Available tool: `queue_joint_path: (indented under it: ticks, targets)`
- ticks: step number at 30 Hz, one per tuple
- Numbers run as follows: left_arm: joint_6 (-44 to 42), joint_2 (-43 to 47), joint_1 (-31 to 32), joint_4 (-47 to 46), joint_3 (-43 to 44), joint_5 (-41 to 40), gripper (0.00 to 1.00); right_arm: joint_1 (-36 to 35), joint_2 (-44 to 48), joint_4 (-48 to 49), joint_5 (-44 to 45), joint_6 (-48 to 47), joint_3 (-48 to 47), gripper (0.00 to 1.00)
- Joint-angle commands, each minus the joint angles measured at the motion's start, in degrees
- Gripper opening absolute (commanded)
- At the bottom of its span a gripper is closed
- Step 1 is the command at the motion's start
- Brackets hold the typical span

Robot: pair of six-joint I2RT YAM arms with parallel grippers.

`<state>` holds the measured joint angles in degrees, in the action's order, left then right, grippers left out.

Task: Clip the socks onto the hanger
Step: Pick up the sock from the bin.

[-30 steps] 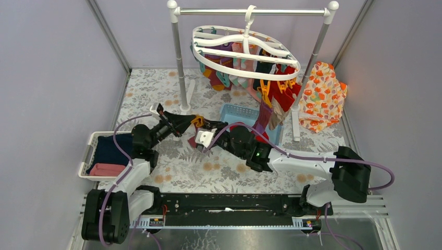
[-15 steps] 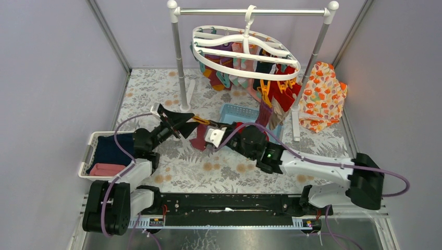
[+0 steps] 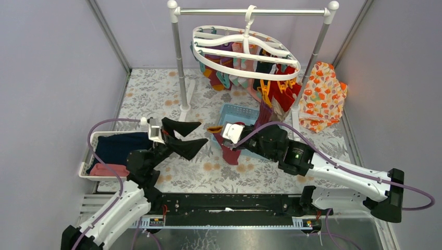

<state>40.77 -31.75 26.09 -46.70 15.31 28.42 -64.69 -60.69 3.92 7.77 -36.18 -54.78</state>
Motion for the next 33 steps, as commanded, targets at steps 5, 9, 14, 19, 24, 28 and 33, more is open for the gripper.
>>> queue_joint_path:
  ticks: [5,9,14,19,24,28,33]
  targets:
    - [-20.7,-8.3,4.2,-16.3,-6.8,0.5,0.91,0.3,4.2,-13.3,-0.7,5.7,-5.2,0.00]
    - [-22.9,-15.1,4.9,-29.9,-9.4,5.7,0.88,0.4,4.9,-16.4,-2.4,6.4,-6.4,0.00]
    - [-27.9,-22.8,6.1,-38.1,-9.4,7.9,0.85,0.4,5.3,-17.4,-3.8,6.4,-6.0,0.00]
    - [-30.0,-26.0,7.1,-38.2,-6.5,9.4,0.83,0.3,5.6,-17.5,-4.4,6.5,-5.8,0.00]
    - [-29.1,-29.3,8.0,-39.8,-4.9,11.7,0.79,0.4,6.2,-15.8,-6.0,7.1,-4.9,0.00]
    - [-27.8,-31.4,8.2,-41.5,-3.4,12.7,0.69,0.3,5.7,-15.4,-6.5,7.3,-5.0,0.00]
    - [-26.6,-31.8,8.2,-41.6,-2.3,12.3,0.58,0.4,5.6,-15.6,-6.2,7.4,-5.2,0.00]
